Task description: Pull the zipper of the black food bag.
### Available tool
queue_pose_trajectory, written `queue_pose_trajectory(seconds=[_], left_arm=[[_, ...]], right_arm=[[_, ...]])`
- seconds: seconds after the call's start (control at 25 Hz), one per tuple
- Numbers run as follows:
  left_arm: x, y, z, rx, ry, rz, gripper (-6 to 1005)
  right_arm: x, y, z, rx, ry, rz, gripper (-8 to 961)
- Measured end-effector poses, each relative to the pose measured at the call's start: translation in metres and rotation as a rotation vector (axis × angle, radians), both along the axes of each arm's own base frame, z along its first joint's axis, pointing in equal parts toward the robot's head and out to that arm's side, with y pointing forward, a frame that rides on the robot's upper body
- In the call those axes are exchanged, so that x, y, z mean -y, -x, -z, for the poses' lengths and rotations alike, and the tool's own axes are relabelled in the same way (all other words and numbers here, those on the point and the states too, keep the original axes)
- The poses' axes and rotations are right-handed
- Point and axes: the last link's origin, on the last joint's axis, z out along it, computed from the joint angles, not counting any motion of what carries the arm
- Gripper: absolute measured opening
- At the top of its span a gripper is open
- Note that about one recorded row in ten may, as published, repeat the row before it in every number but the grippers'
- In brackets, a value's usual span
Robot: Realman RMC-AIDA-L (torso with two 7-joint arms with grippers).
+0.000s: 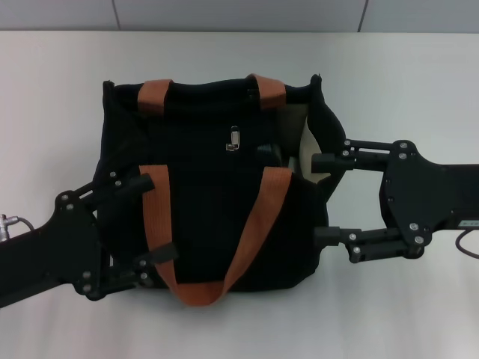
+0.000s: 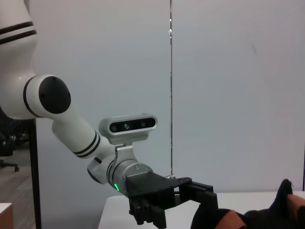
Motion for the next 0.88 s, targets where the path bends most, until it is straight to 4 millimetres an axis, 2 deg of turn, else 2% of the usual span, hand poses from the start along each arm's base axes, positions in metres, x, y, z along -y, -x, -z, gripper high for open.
queue_pose_trajectory(seconds=[0.28, 0.88], left_arm=[[0.006, -0.0019, 0.0089, 0.012, -0.086, 0.044, 815], [-0.0026, -0.0063, 0.0114, 0.005, -0.106, 0.063, 813]], right_arm=[[-0.0047, -0.0047, -0.0008, -0.053, -0.02, 0.036, 799], [-0.0098, -0.0018, 0.0029, -0.102, -0.056, 0.016, 798]])
